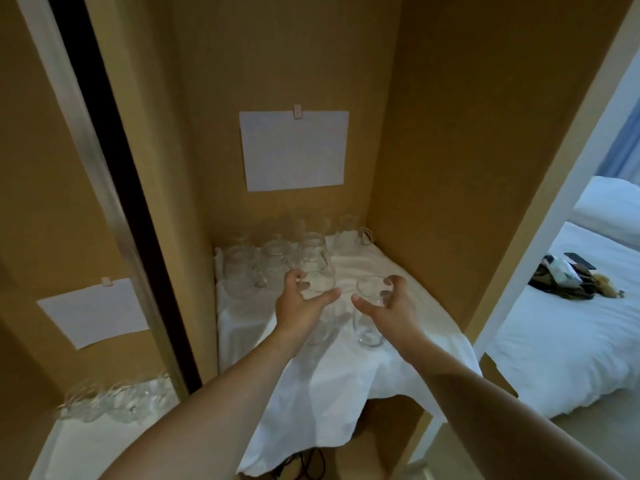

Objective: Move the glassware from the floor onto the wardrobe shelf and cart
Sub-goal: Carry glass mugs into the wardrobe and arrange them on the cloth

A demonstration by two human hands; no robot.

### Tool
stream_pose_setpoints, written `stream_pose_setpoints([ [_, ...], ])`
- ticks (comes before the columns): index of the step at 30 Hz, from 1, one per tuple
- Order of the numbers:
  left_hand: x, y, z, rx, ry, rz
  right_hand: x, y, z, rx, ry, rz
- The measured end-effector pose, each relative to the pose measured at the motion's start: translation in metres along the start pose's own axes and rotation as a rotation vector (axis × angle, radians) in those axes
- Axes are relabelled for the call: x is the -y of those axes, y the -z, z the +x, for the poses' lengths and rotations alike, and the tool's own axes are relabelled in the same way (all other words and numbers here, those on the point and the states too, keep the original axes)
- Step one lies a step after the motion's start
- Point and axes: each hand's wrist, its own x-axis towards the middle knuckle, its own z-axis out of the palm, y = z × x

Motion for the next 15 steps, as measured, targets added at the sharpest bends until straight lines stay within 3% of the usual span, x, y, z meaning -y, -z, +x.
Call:
stream_pose_setpoints([
  [6,0.056,-0.002,0.019,-0.027,-0.009,0.030,-0.033,-0.020,0.019,0.025,-0.040,-0.042],
  [12,0.082,-0.005,0.025,0.110,0.004,0.163,-0.060,-0.030,0.034,0.088,-0.112,-0.154],
  [15,0.076,-0.005,0.038,0.238,0.041,0.255,-0.055,-0.028,0.055,0.212,-0.137,-0.247],
])
